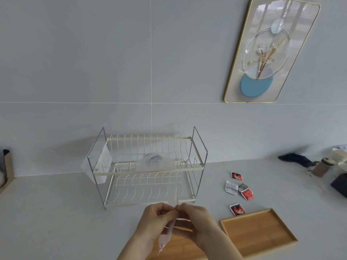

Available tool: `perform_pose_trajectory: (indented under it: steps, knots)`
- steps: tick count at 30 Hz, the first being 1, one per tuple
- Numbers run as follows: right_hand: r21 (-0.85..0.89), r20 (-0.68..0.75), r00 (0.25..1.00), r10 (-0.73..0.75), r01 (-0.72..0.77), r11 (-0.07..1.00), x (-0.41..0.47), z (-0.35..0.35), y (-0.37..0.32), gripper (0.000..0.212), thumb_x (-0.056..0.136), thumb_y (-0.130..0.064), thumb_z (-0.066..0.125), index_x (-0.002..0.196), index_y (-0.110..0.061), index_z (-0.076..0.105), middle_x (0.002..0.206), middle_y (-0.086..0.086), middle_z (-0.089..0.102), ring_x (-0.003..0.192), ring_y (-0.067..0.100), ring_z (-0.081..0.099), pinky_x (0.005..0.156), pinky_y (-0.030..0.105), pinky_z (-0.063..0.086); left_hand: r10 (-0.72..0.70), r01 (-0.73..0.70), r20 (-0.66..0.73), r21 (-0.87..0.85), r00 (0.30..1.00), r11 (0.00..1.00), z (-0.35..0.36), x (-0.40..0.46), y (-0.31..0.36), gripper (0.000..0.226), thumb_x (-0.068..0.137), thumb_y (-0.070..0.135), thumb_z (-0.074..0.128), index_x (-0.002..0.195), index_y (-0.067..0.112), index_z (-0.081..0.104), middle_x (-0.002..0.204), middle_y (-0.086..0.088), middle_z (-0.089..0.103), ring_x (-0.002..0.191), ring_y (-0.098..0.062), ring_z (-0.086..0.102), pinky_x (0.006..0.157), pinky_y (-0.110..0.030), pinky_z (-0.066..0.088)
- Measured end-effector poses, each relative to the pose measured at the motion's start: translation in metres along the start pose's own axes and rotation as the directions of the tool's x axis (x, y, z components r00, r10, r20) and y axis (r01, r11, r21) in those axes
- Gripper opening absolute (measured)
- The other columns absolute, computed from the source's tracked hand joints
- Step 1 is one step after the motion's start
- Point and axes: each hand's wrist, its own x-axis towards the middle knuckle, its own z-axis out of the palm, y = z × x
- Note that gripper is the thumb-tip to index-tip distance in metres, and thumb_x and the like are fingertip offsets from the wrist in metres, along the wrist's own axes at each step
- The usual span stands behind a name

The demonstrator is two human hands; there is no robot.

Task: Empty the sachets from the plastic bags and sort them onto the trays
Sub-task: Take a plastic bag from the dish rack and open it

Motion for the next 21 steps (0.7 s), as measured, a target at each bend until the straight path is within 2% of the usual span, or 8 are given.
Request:
perform_pose_trajectory:
  steps: [3,5,7,10,13,15,18,21]
  knots:
    - [0.054,0.030,0.998,0.053,-0.055,0.997,0.005,-0.003,0.002,0.016,0.092,-0.003,0.064,0.091,0.008,0.075,0.087,0.024,0.076,0.082,0.039,0.077,0.074,0.048,0.064,-0.045,0.045,0.006,-0.061,0.999,0.997,-0.001,0.000,-0.001,0.007,0.079,0.016,0.077,0.077,0.009,0.076,0.073,-0.010,0.074,0.072,-0.022,0.069,0.068,-0.033,0.051]
    - [0.009,0.051,0.997,0.059,-0.060,0.998,0.010,-0.006,0.004,0.019,0.093,-0.006,0.066,0.099,0.009,0.076,0.093,0.024,0.077,0.090,0.037,0.077,0.080,0.047,0.064,-0.081,0.081,0.004,-0.106,0.997,0.991,-0.004,0.000,0.000,0.008,0.081,0.016,0.075,0.075,0.011,0.073,0.072,-0.008,0.072,0.069,-0.023,0.067,0.067,-0.032,0.049]
    - [-0.095,0.033,0.999,0.028,-0.025,0.995,0.015,-0.007,0.007,0.020,0.093,-0.008,0.067,0.102,0.008,0.075,0.089,0.019,0.077,0.084,0.031,0.077,0.073,0.042,0.064,-0.097,0.095,-0.014,-0.097,0.995,0.991,-0.008,0.001,0.000,0.008,0.082,0.015,0.073,0.075,0.012,0.072,0.070,-0.006,0.071,0.067,-0.023,0.066,0.065,-0.031,0.051]
    - [-0.296,-0.034,0.996,-0.083,0.069,0.953,0.021,-0.002,0.009,0.014,0.094,-0.010,0.065,0.091,0.001,0.073,0.079,0.012,0.071,0.071,0.022,0.075,0.065,0.037,0.063,-0.042,0.046,-0.078,0.049,0.996,0.998,-0.009,0.007,-0.006,0.010,0.083,0.016,0.070,0.074,0.011,0.072,0.066,0.000,0.072,0.061,-0.019,0.067,0.057,-0.028,0.051]
    - [-0.442,-0.063,0.987,-0.147,0.105,0.891,0.024,0.006,0.009,0.018,0.094,-0.010,0.060,0.078,-0.006,0.068,0.074,0.008,0.067,0.067,0.019,0.075,0.056,0.032,0.058,0.044,-0.014,-0.154,0.190,0.987,0.982,-0.005,0.012,-0.010,0.008,0.079,0.019,0.071,0.072,0.018,0.074,0.071,0.003,0.075,0.065,-0.015,0.069,0.061,-0.029,0.052]
    - [-0.501,-0.103,0.978,-0.183,0.108,0.859,0.027,0.007,0.009,0.023,0.093,-0.007,0.055,0.072,-0.007,0.065,0.072,0.009,0.067,0.065,0.021,0.077,0.052,0.034,0.057,0.076,-0.023,-0.219,0.235,0.973,0.972,-0.007,0.013,-0.010,0.007,0.081,0.019,0.069,0.074,0.019,0.072,0.073,0.002,0.075,0.064,-0.016,0.071,0.061,-0.031,0.054]
    - [-0.628,-0.219,0.930,-0.296,0.098,0.772,0.032,-0.010,0.007,0.025,0.092,-0.008,0.051,0.070,-0.005,0.063,0.072,0.010,0.071,0.063,0.025,0.078,0.057,0.045,0.063,0.073,0.008,-0.355,0.221,0.932,0.975,-0.031,0.021,-0.012,0.009,0.084,0.018,0.067,0.076,0.017,0.070,0.062,-0.003,0.073,0.061,-0.028,0.074,0.064,-0.045,0.063]
    - [-0.719,-0.196,0.918,-0.346,0.106,0.687,0.032,-0.022,0.008,0.016,0.092,-0.016,0.055,0.082,-0.013,0.067,0.080,0.006,0.073,0.072,0.023,0.076,0.067,0.045,0.065,0.127,0.004,-0.331,0.369,0.935,0.929,-0.050,0.024,-0.018,0.008,0.082,0.023,0.066,0.074,0.023,0.067,0.064,0.000,0.072,0.066,-0.026,0.072,0.070,-0.048,0.062]
